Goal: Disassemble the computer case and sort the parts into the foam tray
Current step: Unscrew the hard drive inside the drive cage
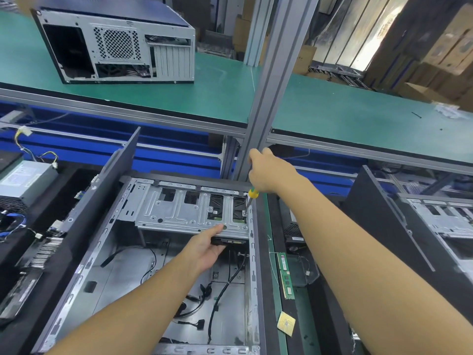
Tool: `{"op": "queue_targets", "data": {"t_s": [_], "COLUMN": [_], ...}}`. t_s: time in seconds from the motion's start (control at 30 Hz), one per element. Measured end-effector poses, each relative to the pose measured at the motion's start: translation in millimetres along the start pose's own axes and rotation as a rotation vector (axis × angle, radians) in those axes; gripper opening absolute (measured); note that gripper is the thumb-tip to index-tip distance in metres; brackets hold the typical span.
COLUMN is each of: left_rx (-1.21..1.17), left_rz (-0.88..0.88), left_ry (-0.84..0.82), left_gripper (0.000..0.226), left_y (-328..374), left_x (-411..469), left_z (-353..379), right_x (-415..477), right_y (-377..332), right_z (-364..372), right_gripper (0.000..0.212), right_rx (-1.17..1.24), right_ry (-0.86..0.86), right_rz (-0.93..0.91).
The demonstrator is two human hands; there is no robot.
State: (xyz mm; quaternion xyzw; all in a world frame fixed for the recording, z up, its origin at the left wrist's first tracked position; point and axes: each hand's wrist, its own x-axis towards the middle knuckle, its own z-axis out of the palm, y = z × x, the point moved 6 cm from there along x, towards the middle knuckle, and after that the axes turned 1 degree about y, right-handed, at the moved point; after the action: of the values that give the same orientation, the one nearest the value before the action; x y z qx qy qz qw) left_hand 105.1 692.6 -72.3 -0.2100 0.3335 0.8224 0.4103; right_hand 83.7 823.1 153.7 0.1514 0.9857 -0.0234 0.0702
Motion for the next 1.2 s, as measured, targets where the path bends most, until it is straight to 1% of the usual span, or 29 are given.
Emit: {"op": "queue_targets", "data": {"t_s": [0.07, 0.13, 0.17, 0.27, 0.33, 0.37, 0.4, 0.5, 0.57, 0.63, 0.7, 0.73, 0.8, 0.83, 0.87, 0.93, 0.97, 1.0, 1.07, 1.1, 1.13, 1.2], "left_rx": [0.002, 0.000, -0.001, 0.007, 0.012, 0.014, 0.015, 0.017, 0.015, 0.014, 0.015, 0.014, 0.017, 0.019, 0.021, 0.022, 0.025, 0.028, 0.029, 0.029, 0.032, 0.032], "left_rz": [0.003, 0.006, 0.007, 0.004, 0.002, 0.002, 0.002, 0.004, 0.009, 0.006, 0.001, 0.001, 0.006, 0.010, 0.013, 0.013, 0.013, 0.013, 0.010, 0.008, 0.007, 0.003], "left_ry": [0.001, 0.003, 0.006, 0.008, 0.010, 0.011, 0.011, 0.011, 0.017, 0.021, 0.016, 0.016, 0.018, 0.014, 0.009, 0.006, 0.010, 0.015, 0.016, 0.011, 0.004, -0.004], "left_gripper": [0.014, 0.014, 0.014, 0.014, 0.014, 0.015, 0.016, 0.020, 0.021, 0.020, 0.019, 0.019, 0.018, 0.017, 0.017, 0.017, 0.017, 0.016, 0.015, 0.014, 0.014, 0.017], "left_y": [0.1, -0.1, -0.1, -0.2, -0.1, 0.1, 0.3, 0.2, 0.4, 0.2, -0.2, -0.1, 0.2, 0.4, 0.5, 0.8, 1.0, 1.0, 0.8, 0.4, 1.0, 0.6], "left_x": [-0.1, -0.6, -0.6, -1.0, -1.5, -1.4, -1.4, -1.6, -1.8, -2.3, -2.9, -3.2, -2.9, -2.7, -2.5, -2.4, -2.1, -2.1, -3.1, -4.0, -4.7, -5.3], "left_z": [0.5, 0.5, 0.3, -0.2, 0.0, -0.2, -0.5, -0.1, -0.2, -0.3, 0.4, 0.5, 0.2, 0.4, 0.4, 0.6, 0.3, 0.0, 0.6, 1.1, 1.7, 2.0], "right_x": [-1.4, -2.9, -2.5, -1.6, -1.3, -1.1, -1.2, -1.6, -4.3, -3.5, -1.4, -1.1, 0.6, 0.7, 0.3, -0.5, -1.2, -1.8, -1.5, -1.8, -1.7, -1.6], "right_y": [0.5, -0.5, -0.4, 2.6, 2.0, 1.5, 1.0, 1.0, 0.3, 0.8, 4.1, 5.1, 4.3, 3.8, 2.8, 0.9, -0.5, -1.3, 0.1, 2.2, 3.4, 2.0], "right_z": [0.5, 0.4, 1.0, 0.3, -2.7, -3.5, -3.1, -1.3, -2.2, -1.8, -2.4, -2.8, -3.1, -2.7, -2.1, -1.1, -0.9, -0.7, -0.9, -1.0, -2.6, -3.6], "right_gripper": [0.037, 0.033, 0.030, 0.033, 0.017, 0.012, 0.014, 0.035, 0.039, 0.035, 0.039, 0.035, 0.016, 0.012, 0.016, 0.033, 0.038, 0.039, 0.039, 0.039, 0.035, 0.019], "right_rx": [0.181, 0.207, 0.175, 0.031, -0.142, -0.187, -0.180, 0.035, 0.094, 0.038, -0.011, -0.038, -0.099, -0.104, -0.079, 0.004, 0.037, 0.065, 0.069, 0.028, -0.040, -0.129], "right_ry": [-0.129, -0.165, -0.140, -0.007, 0.094, 0.109, 0.086, -0.110, -0.193, -0.163, -0.075, -0.029, 0.050, 0.047, 0.009, -0.112, -0.157, -0.178, -0.146, -0.108, -0.062, 0.008], "right_rz": [-0.037, -0.051, -0.039, 0.057, 0.064, 0.053, 0.034, -0.056, -0.069, -0.029, 0.072, 0.105, 0.085, 0.063, 0.033, -0.023, -0.041, -0.039, 0.026, 0.069, 0.088, 0.057]}}
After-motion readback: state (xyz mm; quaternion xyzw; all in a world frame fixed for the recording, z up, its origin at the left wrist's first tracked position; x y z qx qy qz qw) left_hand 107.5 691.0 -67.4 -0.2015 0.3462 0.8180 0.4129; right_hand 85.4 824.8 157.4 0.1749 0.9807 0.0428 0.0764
